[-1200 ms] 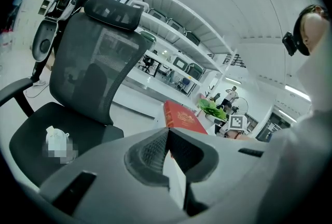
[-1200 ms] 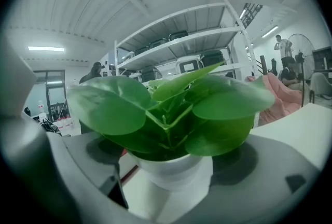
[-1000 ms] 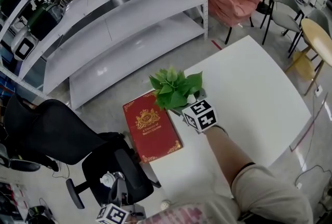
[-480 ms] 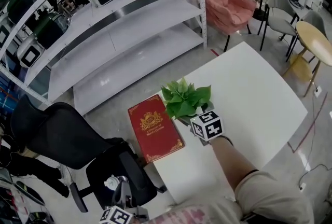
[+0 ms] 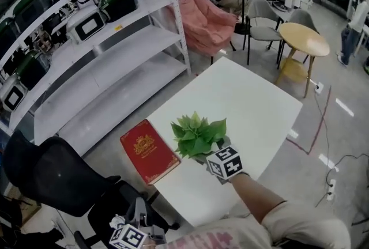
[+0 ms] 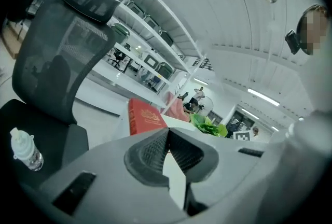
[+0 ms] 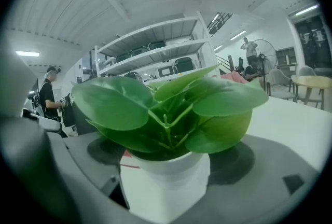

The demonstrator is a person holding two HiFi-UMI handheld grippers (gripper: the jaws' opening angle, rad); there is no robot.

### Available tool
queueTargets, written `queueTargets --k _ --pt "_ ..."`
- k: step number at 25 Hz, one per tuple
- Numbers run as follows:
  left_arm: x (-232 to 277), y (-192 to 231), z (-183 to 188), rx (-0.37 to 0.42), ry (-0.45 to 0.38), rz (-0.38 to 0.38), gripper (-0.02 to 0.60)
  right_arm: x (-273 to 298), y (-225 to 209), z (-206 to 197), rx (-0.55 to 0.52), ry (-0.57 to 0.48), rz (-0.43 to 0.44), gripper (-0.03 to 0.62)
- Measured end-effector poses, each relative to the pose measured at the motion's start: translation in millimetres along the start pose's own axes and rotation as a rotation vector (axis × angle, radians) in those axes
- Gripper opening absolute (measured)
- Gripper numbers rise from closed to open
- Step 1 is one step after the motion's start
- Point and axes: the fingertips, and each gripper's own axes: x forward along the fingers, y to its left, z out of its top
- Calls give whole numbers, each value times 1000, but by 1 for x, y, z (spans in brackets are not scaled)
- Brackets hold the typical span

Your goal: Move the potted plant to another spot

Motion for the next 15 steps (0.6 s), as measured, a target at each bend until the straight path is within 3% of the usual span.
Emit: queueTargets --k 7,15 --pt "-6 -52 -8 44 28 -235 2 -107 32 -5 7 -92 -123 495" --pt "-45 -109 -18 122 46 -428 2 -208 91 1 -20 -222 -166 495"
